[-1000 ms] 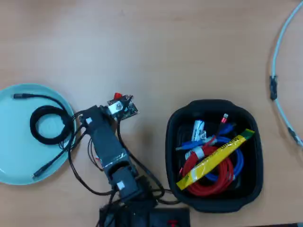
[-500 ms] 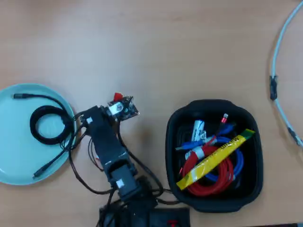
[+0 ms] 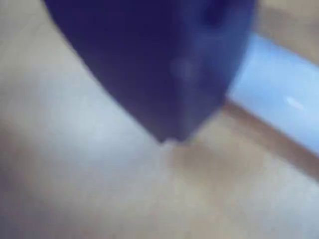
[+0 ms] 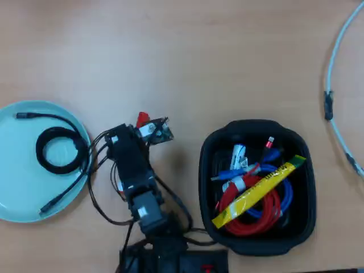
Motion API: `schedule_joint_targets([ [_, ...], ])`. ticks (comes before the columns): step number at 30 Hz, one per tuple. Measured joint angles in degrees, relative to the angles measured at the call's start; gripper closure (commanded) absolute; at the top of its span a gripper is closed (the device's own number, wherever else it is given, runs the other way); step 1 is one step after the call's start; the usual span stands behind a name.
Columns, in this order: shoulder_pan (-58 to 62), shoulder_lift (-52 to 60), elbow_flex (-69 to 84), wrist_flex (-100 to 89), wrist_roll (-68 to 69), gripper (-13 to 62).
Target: Pick up the red pen and put it in the green bowl
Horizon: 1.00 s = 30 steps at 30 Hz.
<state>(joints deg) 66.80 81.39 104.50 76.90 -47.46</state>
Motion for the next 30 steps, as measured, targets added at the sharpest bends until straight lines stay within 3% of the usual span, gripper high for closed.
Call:
schedule_joint_targets([
  [6, 2.02, -5.89, -2.20, -0.53, -0.18, 0.8],
  [17, 2.29, -6.15, -2.29, -0.44, -0.26, 3.3],
  [20, 2.29, -6.15, -2.37, -0.44, -0.44, 13.8],
  [28, -0.53, -6.15, -4.04, -3.16, 0.18, 53.1],
  [30, -1.23, -6.15, -3.78, -3.52, 0.44, 58.3],
])
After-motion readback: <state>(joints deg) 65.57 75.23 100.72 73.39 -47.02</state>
